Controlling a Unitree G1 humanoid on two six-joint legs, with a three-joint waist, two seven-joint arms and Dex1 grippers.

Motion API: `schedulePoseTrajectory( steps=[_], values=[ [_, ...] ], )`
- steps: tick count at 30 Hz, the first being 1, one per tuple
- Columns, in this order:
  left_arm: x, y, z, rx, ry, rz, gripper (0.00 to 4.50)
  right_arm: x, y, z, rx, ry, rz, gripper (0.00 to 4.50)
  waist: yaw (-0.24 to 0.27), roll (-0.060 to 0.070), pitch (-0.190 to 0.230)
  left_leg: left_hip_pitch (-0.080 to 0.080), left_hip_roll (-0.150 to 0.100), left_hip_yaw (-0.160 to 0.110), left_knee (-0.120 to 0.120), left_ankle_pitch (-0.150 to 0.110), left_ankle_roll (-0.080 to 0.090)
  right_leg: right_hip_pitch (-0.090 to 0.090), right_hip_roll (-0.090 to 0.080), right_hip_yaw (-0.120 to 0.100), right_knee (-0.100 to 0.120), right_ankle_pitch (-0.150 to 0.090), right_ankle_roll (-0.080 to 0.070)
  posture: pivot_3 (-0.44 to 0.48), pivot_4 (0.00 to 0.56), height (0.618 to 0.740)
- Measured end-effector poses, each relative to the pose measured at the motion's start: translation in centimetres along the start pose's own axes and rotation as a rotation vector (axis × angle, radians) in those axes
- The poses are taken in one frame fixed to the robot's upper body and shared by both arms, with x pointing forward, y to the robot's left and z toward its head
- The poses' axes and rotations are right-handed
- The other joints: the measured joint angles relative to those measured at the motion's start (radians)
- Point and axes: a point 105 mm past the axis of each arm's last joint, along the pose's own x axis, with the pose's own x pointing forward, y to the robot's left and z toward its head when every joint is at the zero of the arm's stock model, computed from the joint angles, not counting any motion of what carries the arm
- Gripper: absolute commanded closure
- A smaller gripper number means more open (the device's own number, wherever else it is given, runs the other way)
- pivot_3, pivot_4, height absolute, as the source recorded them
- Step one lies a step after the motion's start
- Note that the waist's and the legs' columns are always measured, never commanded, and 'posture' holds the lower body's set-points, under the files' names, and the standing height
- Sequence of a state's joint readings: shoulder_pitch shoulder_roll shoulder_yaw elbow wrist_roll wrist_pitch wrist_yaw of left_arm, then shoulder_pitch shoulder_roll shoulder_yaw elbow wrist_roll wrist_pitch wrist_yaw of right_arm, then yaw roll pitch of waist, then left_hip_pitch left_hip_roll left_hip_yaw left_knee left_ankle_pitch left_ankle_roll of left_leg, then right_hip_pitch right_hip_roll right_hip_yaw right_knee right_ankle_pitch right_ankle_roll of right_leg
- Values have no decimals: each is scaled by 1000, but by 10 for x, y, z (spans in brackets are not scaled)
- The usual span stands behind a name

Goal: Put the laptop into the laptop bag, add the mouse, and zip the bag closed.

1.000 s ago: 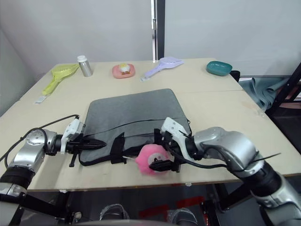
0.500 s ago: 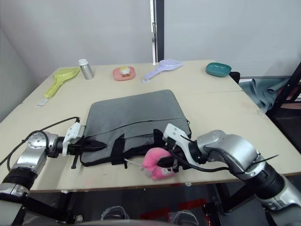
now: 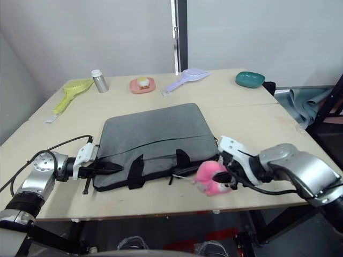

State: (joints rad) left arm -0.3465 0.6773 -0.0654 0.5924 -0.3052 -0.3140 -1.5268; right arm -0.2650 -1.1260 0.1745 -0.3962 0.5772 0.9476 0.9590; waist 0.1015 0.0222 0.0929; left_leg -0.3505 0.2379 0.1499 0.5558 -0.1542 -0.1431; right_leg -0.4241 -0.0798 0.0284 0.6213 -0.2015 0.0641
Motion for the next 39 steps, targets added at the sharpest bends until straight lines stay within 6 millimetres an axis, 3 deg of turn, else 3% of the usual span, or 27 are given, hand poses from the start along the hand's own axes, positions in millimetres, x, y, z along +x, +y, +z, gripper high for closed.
schedulePoseTrajectory(
  steps=[3,10,17,24,28,39],
  values=[
    [-1,0,-1,-1,3,-1,4500,-16,-26,-13,3,43,-101,4476,-5,0,0,0,-1,0,-1,0,1,0,-1,0,-2,0,0,0,150,740],
    [-1,0,-1,-2,4,-3,4500,-35,-63,-25,-29,79,-213,4476,-9,0,0,0,-7,1,-4,0,3,-1,-5,0,-2,-1,2,0,150,740],
    [-4,0,-2,-3,17,-2,4500,-56,-114,-27,-52,118,-376,4476,-21,0,0,-1,-7,3,-4,0,6,-3,-6,0,-3,-1,2,0,150,740],
    [-8,-1,-2,-1,31,-7,4500,-50,-143,1,-121,50,-476,4476,-35,0,1,-1,-7,5,-5,0,6,-3,-6,0,-2,-1,2,0,150,740],
    [-9,-2,-2,-1,34,-8,4500,-34,-151,14,-147,-12,-513,4476,-37,0,1,-1,-7,5,-5,0,7,-4,-6,0,-2,-1,2,0,150,740],
    [-10,-2,-2,0,39,-15,4500,2,-146,53,-182,-212,-560,4476,-40,0,1,-1,-7,7,-10,0,6,-7,-6,0,-3,-1,2,0,150,740]
  ],
)
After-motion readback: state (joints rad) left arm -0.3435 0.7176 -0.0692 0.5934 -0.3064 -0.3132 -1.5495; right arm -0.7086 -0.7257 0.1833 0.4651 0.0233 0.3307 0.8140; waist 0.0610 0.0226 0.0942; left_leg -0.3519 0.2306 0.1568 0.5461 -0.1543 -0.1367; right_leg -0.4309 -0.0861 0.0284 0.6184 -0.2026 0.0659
